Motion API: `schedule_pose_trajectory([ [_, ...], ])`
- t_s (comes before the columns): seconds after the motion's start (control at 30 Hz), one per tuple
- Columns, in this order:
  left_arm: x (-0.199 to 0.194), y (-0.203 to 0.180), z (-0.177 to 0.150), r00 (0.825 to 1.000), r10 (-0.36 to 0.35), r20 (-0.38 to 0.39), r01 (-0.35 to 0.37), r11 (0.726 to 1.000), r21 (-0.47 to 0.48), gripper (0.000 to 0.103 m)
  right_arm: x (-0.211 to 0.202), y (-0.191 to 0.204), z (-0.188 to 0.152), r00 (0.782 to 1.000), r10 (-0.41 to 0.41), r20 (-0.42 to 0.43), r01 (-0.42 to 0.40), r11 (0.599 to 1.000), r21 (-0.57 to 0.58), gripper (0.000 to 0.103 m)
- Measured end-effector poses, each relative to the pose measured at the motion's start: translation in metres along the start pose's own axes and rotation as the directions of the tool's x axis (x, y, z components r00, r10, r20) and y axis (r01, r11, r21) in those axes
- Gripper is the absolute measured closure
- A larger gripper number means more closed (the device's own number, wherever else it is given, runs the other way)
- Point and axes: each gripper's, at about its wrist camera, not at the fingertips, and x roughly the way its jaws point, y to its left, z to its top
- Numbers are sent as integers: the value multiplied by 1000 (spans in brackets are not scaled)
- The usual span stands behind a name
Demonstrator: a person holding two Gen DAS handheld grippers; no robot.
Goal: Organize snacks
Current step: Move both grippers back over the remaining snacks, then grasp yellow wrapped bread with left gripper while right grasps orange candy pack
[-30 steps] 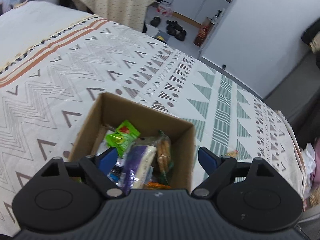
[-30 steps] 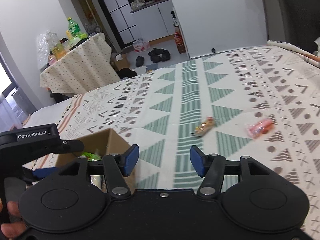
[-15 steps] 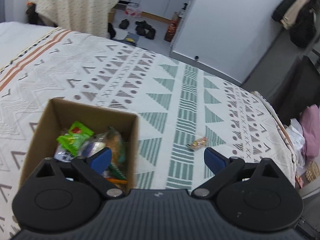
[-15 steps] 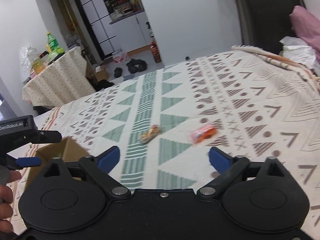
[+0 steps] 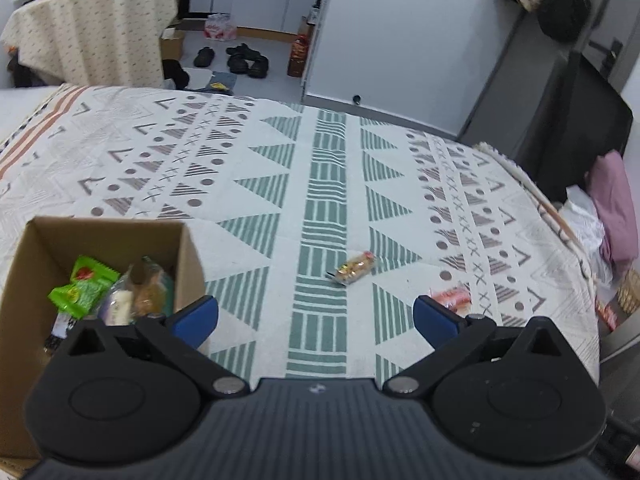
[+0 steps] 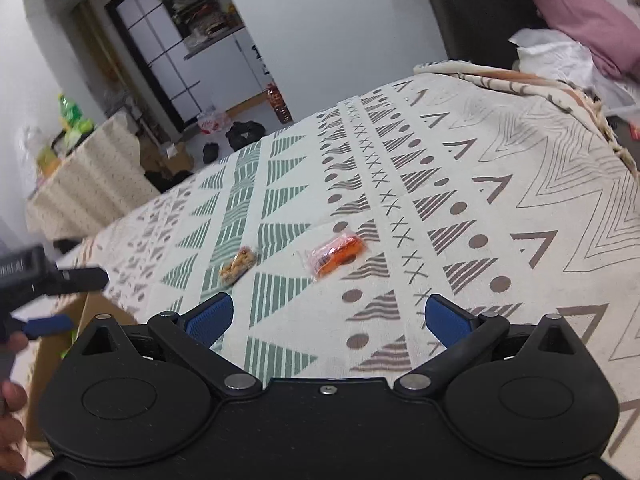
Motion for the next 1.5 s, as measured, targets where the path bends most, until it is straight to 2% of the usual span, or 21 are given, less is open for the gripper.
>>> schedule_pose_trajectory([
  [0.17, 13, -20, 6, 1000, -13, -15, 14, 997, 77, 0, 15, -7, 0, 1000, 13, -15, -13, 1000, 21, 1],
  [0.23, 19, -26, 10, 1000, -15, -11, 16, 995, 103, 0, 20, -10, 2, 999, 35, -20, -35, 999, 37, 6],
  [0.3, 27, -31, 15, 1000, -19, -18, 21, 993, 116, 0, 26, -12, 2, 998, 62, -24, -60, 997, 54, 18],
  [0.33, 32, -32, 17, 999, -18, -26, 21, 993, 118, 0, 29, -13, 2, 997, 69, -26, -67, 996, 57, 21],
  [0.4, 42, -35, 21, 999, 5, -32, -1, 992, 124, 0, 36, -14, 3, 997, 68, -33, -66, 996, 59, 32],
  [0.53, 59, -40, 28, 999, 28, -29, -23, 989, 147, 0, 49, -21, 8, 995, 89, -35, -85, 991, 106, 39],
  [0.7, 84, -46, 30, 999, 17, -43, -10, 986, 165, 3, 70, -19, 10, 992, 121, -46, -114, 984, 135, 52],
  [0.8, 103, -46, 32, 997, 23, -70, -11, 986, 164, 8, 84, -19, 12, 991, 123, -58, -113, 982, 154, 52],
  [1.03, 139, -43, 31, 993, 20, -119, 0, 987, 163, 29, 113, -21, 15, 992, 103, -68, -89, 980, 180, 53],
  [1.4, 165, -40, 32, 989, 17, -144, 10, 983, 185, 38, 130, -12, 21, 998, 61, -23, -59, 992, 110, 53],
  [1.5, 169, -42, 30, 988, 6, -153, 24, 981, 192, 49, 131, -7, 20, 999, 47, -20, -46, 996, 78, 53],
])
